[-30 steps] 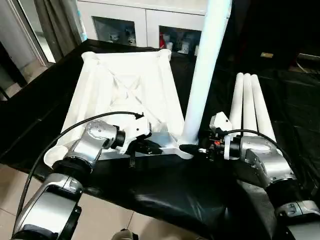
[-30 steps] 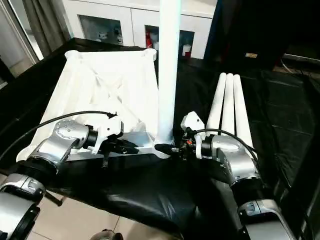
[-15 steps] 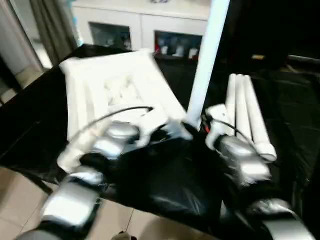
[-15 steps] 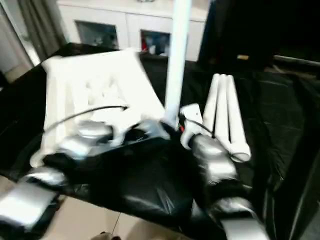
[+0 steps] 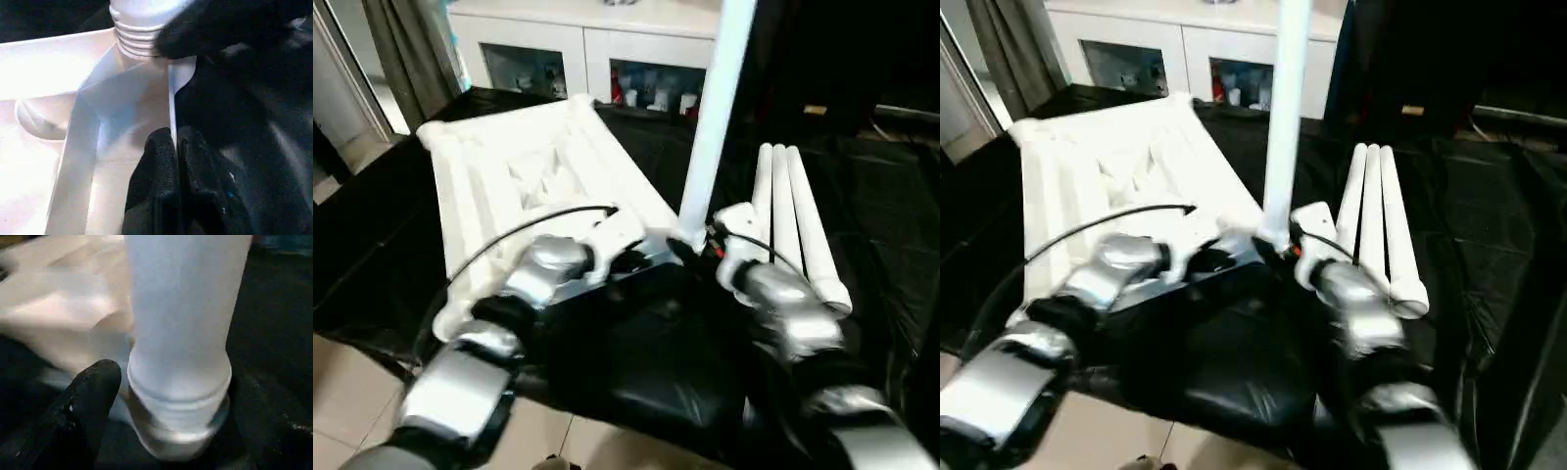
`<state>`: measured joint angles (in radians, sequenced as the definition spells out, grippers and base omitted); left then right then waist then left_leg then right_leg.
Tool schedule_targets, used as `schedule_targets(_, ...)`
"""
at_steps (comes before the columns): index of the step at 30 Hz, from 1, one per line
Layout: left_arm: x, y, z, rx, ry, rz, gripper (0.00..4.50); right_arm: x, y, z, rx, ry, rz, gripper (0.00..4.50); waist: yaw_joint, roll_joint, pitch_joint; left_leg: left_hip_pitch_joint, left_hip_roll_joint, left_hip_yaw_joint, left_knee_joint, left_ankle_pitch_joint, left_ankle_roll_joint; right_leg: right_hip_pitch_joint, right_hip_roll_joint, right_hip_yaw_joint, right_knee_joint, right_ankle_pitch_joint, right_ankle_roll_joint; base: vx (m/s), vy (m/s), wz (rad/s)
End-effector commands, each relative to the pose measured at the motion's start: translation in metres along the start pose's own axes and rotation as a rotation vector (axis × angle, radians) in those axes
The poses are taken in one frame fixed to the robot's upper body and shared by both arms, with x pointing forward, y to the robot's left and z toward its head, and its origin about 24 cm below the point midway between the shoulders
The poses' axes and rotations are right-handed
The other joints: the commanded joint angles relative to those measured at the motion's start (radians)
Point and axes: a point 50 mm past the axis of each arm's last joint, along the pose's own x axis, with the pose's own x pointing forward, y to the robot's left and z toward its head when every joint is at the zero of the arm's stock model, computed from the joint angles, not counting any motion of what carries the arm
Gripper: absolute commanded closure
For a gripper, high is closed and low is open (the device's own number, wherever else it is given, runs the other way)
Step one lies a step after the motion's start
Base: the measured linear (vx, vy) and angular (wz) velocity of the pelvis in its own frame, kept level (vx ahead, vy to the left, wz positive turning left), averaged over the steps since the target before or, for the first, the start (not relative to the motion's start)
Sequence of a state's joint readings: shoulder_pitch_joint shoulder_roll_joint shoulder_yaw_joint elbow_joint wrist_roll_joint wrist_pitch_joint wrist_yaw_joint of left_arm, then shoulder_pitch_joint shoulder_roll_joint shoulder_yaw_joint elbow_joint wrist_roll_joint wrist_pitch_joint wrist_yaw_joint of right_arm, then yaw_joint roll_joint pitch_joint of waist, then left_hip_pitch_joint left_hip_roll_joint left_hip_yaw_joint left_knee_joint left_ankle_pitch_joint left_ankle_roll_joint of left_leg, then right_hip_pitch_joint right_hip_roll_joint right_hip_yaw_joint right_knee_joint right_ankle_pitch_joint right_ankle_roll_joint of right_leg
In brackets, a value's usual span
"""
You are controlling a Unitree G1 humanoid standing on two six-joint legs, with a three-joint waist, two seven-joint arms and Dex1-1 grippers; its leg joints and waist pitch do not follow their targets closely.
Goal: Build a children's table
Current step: Rotate leg to tighten
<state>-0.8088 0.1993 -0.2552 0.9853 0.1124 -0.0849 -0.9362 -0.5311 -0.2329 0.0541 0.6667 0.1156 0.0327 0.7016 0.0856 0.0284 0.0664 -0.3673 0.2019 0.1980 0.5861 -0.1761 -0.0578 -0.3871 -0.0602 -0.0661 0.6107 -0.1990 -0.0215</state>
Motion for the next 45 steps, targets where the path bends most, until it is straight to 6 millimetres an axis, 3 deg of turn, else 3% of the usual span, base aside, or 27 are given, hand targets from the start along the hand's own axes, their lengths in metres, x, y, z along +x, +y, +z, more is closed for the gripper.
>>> schedule_targets(1,-0.001,-0.009,-0.005,0.020,-0.003,-0.098,4.50,0.001,0.016,0.000,-0.054,0.036,0.193,0.83,0.006,-0.011,-0.073,0.007,0.038,-0.022,-0.059,-0.140,0.083,0.048,-0.088,0.049,-0.072,-0.109,-0.223,0.000,0.000,0.00)
schedule_targets(7,-0.018,-0.013,-0.009,0.007,-0.068,-0.237,4.50,-0.020,0.005,0.006,-0.055,0.042,0.289,0.83,0.008,-0.012,-0.072,0.009,0.041,-0.018,-0.059,-0.151,0.087,0.046,-0.089,0.050,-0.068,-0.101,-0.251,0.000,0.000,0.00)
schedule_targets(15,-0.033,-0.012,-0.012,0.013,-0.067,-0.304,4.50,-0.028,0.003,0.011,-0.048,0.049,0.372,0.83,0.018,-0.014,-0.073,0.011,0.042,-0.017,-0.060,-0.158,0.064,0.043,-0.091,0.051,-0.070,-0.150,-0.235,0.000,0.000,0.00)
schedule_targets(22,-0.037,-0.011,-0.014,0.009,-0.065,-0.296,4.50,-0.028,0.010,0.007,-0.006,0.053,0.412,1.54,0.021,-0.014,-0.077,0.009,0.041,-0.017,-0.056,-0.128,0.071,0.043,-0.089,0.050,-0.064,-0.109,-0.237,0.000,0.000,0.00)
schedule_targets(25,-0.036,-0.012,-0.015,0.006,-0.064,-0.279,4.50,-0.027,0.015,0.003,0.014,0.050,0.409,1.62,0.024,-0.013,-0.078,0.009,0.041,-0.017,-0.055,-0.124,0.072,0.042,-0.090,0.050,-0.063,-0.100,-0.233,0.000,0.000,0.00)
schedule_targets(28,-0.029,-0.008,-0.015,0.004,-0.047,-0.198,4.50,-0.021,0.016,-0.006,0.061,0.041,0.312,1.77,0.024,-0.012,-0.076,0.009,0.040,-0.016,-0.056,-0.133,0.065,0.041,-0.091,0.051,-0.066,-0.121,-0.231,0.000,0.000,0.00)
schedule_targets(32,-0.019,-0.002,-0.015,-0.007,0.000,-0.063,4.50,-0.012,0.011,-0.019,0.101,0.060,0.096,1.78,0.014,-0.011,-0.067,0.018,0.037,-0.019,-0.063,-0.201,0.023,0.034,-0.093,0.051,-0.084,-0.265,-0.202,0.000,0.000,0.00)
schedule_targets(33,-0.014,0.000,-0.012,-0.023,-0.001,-0.021,4.50,-0.008,0.010,-0.024,0.132,0.064,0.020,1.79,0.009,-0.012,-0.066,0.023,0.035,-0.022,-0.065,-0.228,0.006,0.033,-0.094,0.051,-0.091,-0.323,-0.189,0.000,0.000,0.00)
schedule_targets(38,0.015,0.000,0.007,-0.064,-0.020,0.146,4.50,0.014,0.017,-0.038,0.239,0.113,-0.315,1.79,-0.008,-0.003,-0.061,0.024,0.033,-0.028,-0.073,-0.271,-0.017,0.030,-0.093,0.050,-0.100,-0.379,-0.171,0.000,0.000,0.00)
schedule_targets(39,0.020,-0.001,0.011,-0.073,-0.024,0.162,4.50,0.020,0.021,-0.037,0.245,0.119,-0.324,1.79,-0.009,-0.005,-0.060,0.028,0.033,-0.027,-0.073,-0.289,-0.017,0.027,-0.092,0.050,-0.105,-0.392,-0.166,0.000,0.000,0.00)
schedule_targets(42,0.030,-0.005,0.020,-0.066,-0.039,0.179,4.50,0.038,0.041,-0.029,0.197,0.120,-0.227,1.79,-0.008,-0.006,-0.060,0.024,0.029,-0.027,-0.072,-0.284,0.001,0.030,-0.092,0.052,-0.107,-0.379,-0.157,0.000,0.000,0.00)
schedule_targets(45,0.032,-0.007,0.021,-0.053,-0.043,0.142,4.50,0.044,0.046,-0.019,0.180,0.065,-0.153,1.10,-0.006,-0.005,-0.062,0.023,0.031,-0.028,-0.073,-0.279,0.012,0.033,-0.093,0.053,-0.105,-0.369,-0.158,0.000,0.000,0.00)
